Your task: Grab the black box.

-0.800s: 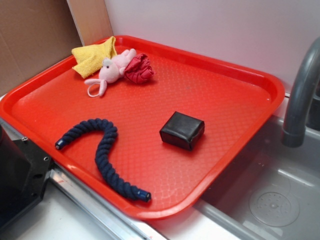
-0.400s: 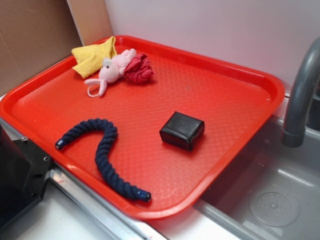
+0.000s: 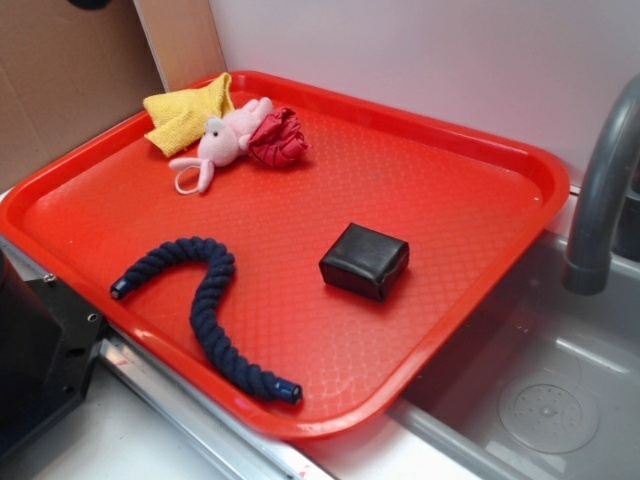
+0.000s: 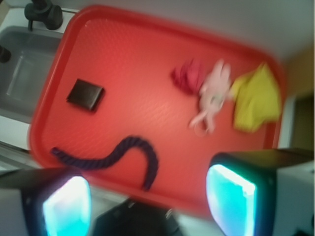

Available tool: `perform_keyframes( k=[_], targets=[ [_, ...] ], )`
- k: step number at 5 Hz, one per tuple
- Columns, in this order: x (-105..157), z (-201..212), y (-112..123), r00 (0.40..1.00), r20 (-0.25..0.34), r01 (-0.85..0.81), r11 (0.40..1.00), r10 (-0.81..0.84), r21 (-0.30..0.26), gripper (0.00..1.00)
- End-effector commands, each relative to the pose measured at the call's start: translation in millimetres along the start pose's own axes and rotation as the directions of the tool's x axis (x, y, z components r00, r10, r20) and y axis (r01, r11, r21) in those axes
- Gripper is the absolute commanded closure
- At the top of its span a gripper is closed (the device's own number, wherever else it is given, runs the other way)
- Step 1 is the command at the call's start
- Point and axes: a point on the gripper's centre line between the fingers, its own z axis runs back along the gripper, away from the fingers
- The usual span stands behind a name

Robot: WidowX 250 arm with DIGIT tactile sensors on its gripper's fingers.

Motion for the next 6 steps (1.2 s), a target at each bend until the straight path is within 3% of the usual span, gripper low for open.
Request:
perform_keyframes(
  k=[1,2,3,4,5,6],
  targets=[
    [35.2,-17.6,-22.5,0.871,0.096,0.486,0.874,-0.483,-0.019,0.0],
    [45.0,-33.7,-34.1,0.742,0.137,0.671,0.731,-0.657,-0.129,0.0],
    [53.0,-53.2,-44.3,0.58,0.221,0.812,0.538,-0.784,-0.224,0.0],
    [58.1,-69.1,-54.0,0.572,0.122,0.813,0.54,-0.811,-0.219,0.0],
    [62.5,-87.3,-66.1,0.609,-0.016,0.779,0.602,-0.793,-0.175,0.0],
    [64.1,-109.0,-76.1,0.664,-0.102,0.732,0.672,-0.741,-0.115,0.0]
  ],
)
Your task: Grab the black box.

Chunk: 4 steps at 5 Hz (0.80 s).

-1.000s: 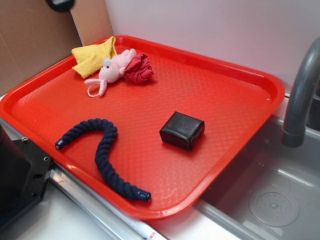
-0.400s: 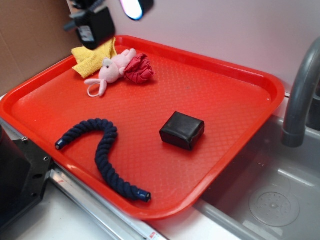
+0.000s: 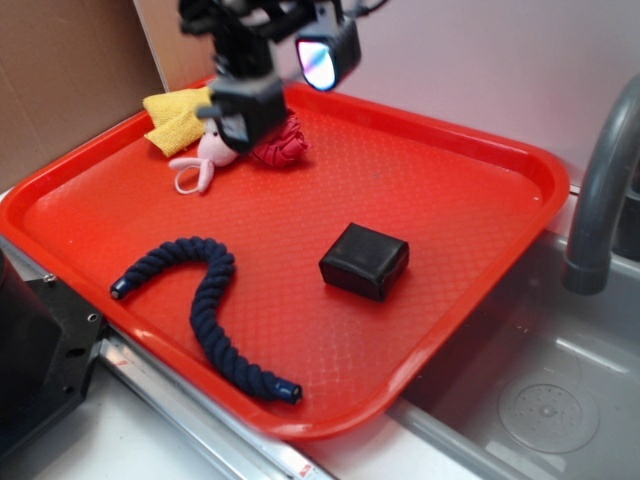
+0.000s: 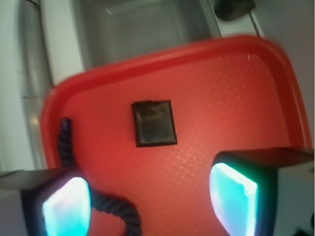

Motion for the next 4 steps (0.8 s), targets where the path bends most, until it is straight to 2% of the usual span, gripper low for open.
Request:
perform_keyframes(
  k=[1,3,4],
  targets=[
    [19.3,-26.0,-4.3,0.995,-0.046,-0.08,0.992,0.085,0.101,0.0],
    [22.3,-60.3,5.9,0.987,-0.063,-0.136,0.982,0.145,0.13,0.0],
    [21.0,-76.3,5.3,0.997,-0.003,-0.075,0.993,0.076,0.09,0.0]
  ],
)
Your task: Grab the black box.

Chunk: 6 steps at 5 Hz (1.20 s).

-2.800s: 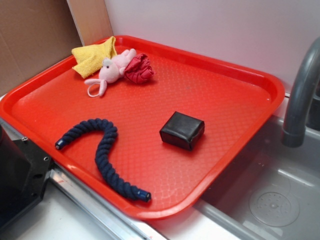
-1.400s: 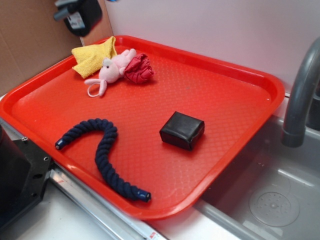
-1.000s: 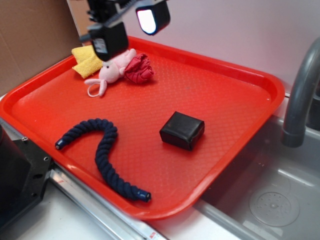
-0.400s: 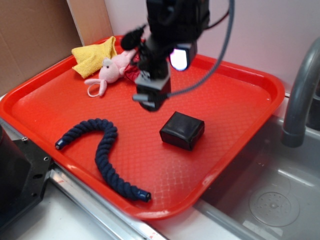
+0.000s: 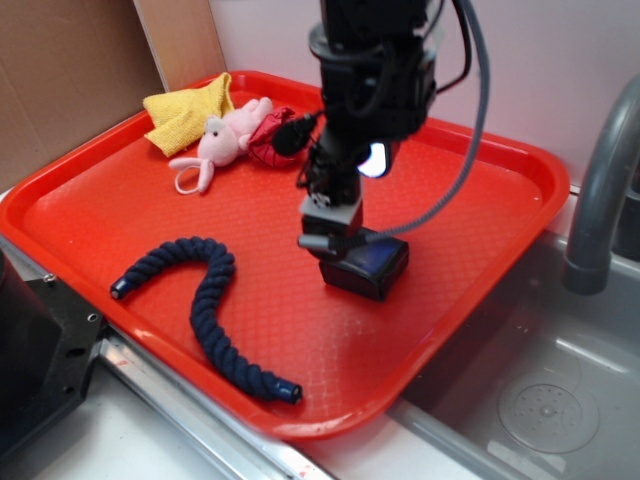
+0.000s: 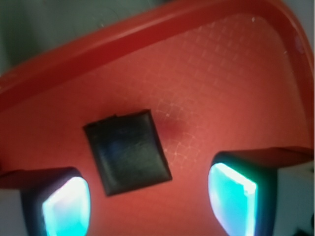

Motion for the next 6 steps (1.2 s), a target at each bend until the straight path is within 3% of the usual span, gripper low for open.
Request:
perform_keyframes(
  k=[1,4,5,6],
  targets=[
    [7.3,-18.2,-21.1,0.977,0.102,0.191,0.981,-0.188,-0.017,0.0],
    [5.4,-49.6,-18.9,0.986,0.02,0.168,0.985,-0.168,-0.04,0.0],
    [7.5,-44.6,-21.0,0.989,-0.012,0.149,0.989,-0.149,-0.012,1.0],
    [2.9,-9.4,-8.9,0.993,-0.1,-0.061,0.998,0.063,0.022,1.0]
  ],
)
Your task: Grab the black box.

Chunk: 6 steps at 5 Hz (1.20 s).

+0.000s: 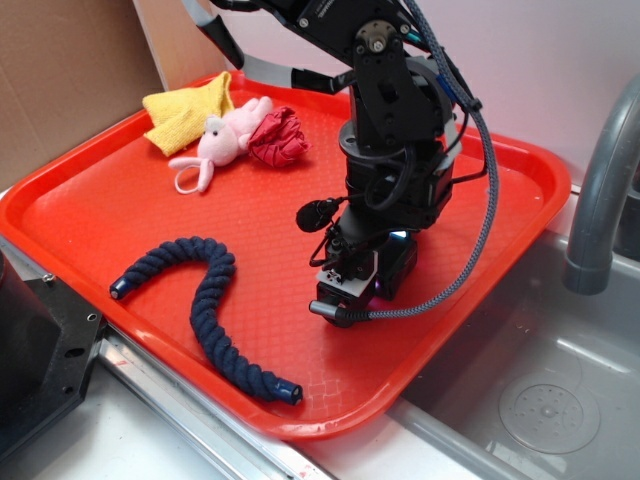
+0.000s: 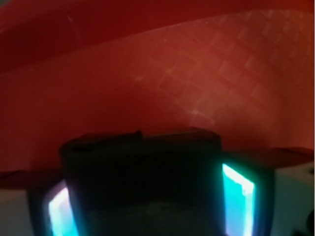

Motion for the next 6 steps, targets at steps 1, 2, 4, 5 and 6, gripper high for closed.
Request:
perform_keyframes(
  k=[1,2,4,5,6],
  targets=[
    [-25.8,84.9,4.7,0.901,-0.094,-0.423,0.906,0.424,0.037,1.0],
    [-56.1,128.3,8.5,0.768,-0.077,-0.635,0.772,0.635,0.027,1.0],
    [-124.6,198.0,-7.6,0.363,0.047,-0.929,0.365,0.931,-0.054,1.0],
    [-147.7,209.7,-17.1,0.268,0.082,-0.959,0.274,0.96,-0.073,1.0],
    [-143.5,209.0,-14.6,0.362,0.08,-0.928,0.367,0.929,-0.064,1.0]
  ],
)
